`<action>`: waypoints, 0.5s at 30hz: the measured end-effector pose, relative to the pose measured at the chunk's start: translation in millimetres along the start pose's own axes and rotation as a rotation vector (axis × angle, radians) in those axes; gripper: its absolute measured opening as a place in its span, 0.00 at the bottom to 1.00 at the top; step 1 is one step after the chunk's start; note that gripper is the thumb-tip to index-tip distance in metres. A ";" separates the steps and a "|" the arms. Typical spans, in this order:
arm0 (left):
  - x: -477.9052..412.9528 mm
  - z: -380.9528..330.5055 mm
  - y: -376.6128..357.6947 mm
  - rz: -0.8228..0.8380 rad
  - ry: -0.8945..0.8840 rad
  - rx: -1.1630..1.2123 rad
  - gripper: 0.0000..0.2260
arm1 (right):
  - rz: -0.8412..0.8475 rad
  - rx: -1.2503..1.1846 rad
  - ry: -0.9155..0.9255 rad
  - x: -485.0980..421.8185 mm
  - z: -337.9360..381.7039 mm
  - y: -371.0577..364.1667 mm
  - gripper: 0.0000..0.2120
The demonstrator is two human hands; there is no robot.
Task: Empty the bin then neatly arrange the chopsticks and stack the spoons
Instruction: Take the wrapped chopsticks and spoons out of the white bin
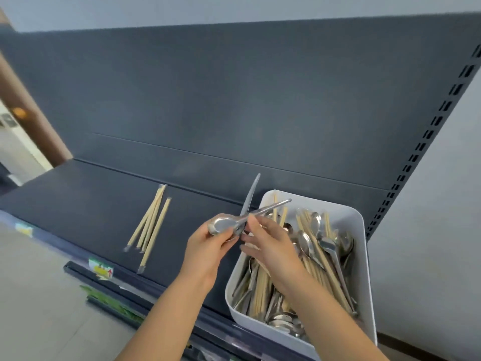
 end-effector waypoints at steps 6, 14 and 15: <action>-3.5 -13.2 44.9 0.027 -0.040 -0.221 0.20 | -0.009 0.080 0.059 -8.5 -1.4 -54.0 0.08; -36.5 -76.4 167.5 0.165 -0.096 -0.451 0.11 | 0.097 0.231 0.016 -6.2 -32.3 -203.1 0.08; -45.6 -82.7 193.1 0.154 -0.061 -0.417 0.10 | 0.103 0.229 0.000 -8.1 -40.2 -226.9 0.07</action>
Point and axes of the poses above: each hand's wrist, its own x-axis away from the middle knuckle, its own y-axis out of the back of the hand, z = x × y, the point moved 10 cm from there along -x, towards the middle knuckle, and after that the axes turned 6 degrees about -z, right-handed, at the moved point
